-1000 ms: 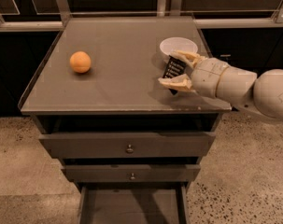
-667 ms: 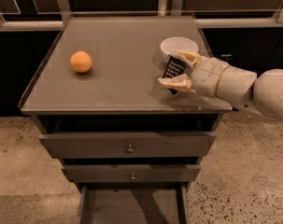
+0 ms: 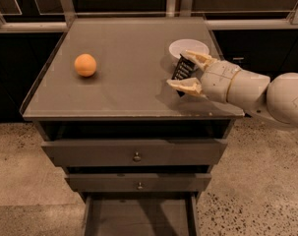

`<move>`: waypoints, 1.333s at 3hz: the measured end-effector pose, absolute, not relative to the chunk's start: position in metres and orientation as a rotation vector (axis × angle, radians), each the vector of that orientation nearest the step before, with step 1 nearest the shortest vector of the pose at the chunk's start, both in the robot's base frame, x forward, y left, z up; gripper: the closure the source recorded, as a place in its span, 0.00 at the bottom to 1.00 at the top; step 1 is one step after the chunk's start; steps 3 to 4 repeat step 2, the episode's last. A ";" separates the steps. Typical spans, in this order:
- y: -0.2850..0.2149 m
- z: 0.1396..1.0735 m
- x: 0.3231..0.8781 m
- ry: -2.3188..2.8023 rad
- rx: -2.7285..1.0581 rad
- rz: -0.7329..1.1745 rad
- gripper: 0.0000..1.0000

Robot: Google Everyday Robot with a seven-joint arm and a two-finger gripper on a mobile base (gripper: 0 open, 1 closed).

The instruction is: Pick rxbar chocolate from bottom drawer and place on counter

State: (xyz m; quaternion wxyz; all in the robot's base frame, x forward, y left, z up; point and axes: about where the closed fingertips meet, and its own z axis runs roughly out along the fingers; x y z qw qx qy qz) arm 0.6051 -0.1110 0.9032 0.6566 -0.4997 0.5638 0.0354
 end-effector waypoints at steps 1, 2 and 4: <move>-0.111 0.903 0.605 1.277 -1.132 0.080 0.00; -0.111 0.903 0.605 1.277 -1.132 0.080 0.00; -0.111 0.903 0.605 1.277 -1.132 0.080 0.00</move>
Offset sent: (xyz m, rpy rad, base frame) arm 0.0000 0.0000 0.0000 0.0000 0.0000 0.0000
